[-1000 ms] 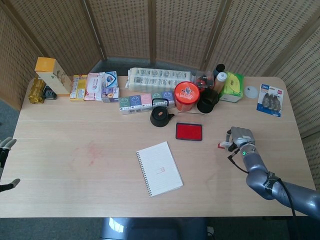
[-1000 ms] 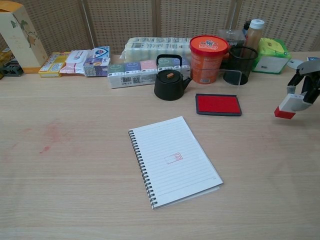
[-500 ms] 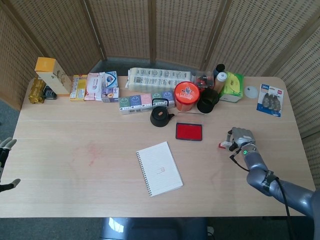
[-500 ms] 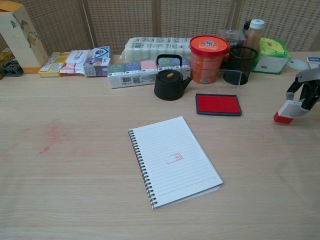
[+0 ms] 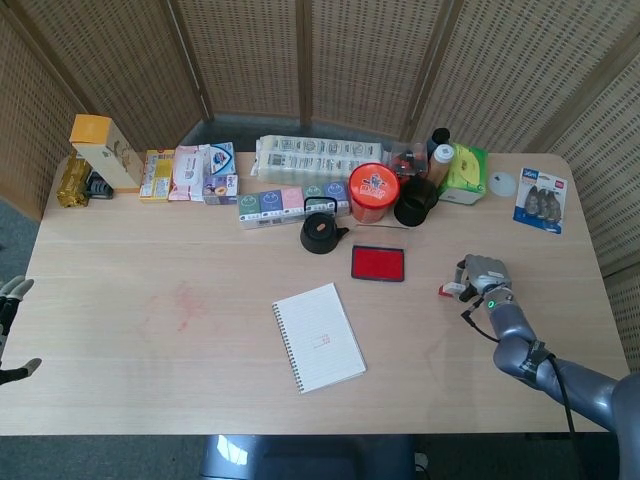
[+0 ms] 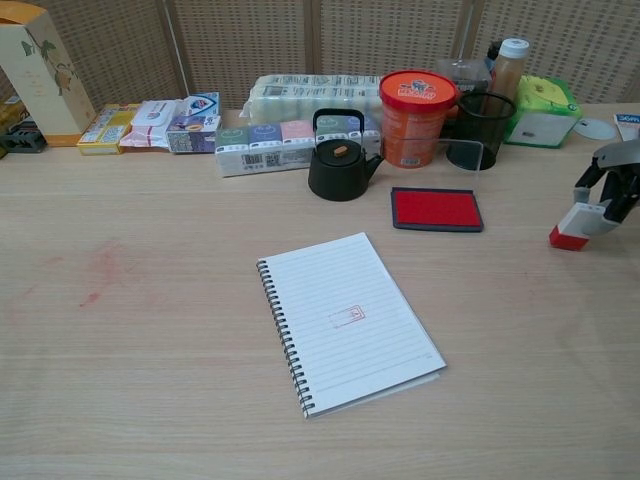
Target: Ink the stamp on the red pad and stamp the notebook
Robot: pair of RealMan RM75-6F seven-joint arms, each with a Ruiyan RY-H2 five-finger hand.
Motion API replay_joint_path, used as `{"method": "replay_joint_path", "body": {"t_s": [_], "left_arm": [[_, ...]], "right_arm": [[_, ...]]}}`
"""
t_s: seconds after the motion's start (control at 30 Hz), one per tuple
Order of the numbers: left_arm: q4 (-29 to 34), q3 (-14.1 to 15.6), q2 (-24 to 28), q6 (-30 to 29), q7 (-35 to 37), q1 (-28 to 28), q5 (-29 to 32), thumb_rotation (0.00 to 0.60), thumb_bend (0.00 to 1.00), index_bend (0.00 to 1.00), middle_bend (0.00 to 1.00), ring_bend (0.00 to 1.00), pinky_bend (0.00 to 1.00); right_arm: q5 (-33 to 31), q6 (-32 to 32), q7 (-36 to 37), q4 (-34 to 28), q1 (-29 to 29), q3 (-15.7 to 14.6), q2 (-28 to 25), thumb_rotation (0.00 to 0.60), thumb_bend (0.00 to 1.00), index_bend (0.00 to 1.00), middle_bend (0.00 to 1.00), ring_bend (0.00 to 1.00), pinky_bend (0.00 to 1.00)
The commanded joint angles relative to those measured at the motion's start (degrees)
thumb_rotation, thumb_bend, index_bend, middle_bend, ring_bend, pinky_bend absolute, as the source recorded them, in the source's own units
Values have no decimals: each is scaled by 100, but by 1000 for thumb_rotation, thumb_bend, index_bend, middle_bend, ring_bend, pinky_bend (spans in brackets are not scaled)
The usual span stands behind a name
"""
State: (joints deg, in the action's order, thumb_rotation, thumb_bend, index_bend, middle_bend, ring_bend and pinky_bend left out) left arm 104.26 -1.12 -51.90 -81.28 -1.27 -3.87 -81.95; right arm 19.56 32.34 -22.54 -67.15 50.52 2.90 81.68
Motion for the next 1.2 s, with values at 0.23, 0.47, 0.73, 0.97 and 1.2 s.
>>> {"method": "replay_joint_path", "body": {"t_s": [0.23,0.47,0.73,0.97,1.2], "left_arm": [[7,20,-3,16,-14,-5,-22,600,5,0,0,9,0],[5,26,1,25,-1,-6,-18,600,6,0,0,9,0],[10,36,5,2,16,7,-38,600,5,0,0,9,0],[9,43,7,-24,36,20,-60,600,4,0,0,9,0],[1,45,17,-13,71,17,-60,600,5,0,0,9,0]], "right_arm": [[-6,-54,75,-63,58,-98,-72,600,401,555,859,1000,1000],[-37,-109,145,-39,101,-177,-60,600,340,510,855,1000,1000],[70,-97,228,-67,116,-231,-85,600,249,486,851,1000,1000],[143,-55,303,-160,122,-256,-143,600,248,464,851,1000,1000],[319,189,356,-749,114,-233,-498,600,247,419,847,1000,1000]]}}
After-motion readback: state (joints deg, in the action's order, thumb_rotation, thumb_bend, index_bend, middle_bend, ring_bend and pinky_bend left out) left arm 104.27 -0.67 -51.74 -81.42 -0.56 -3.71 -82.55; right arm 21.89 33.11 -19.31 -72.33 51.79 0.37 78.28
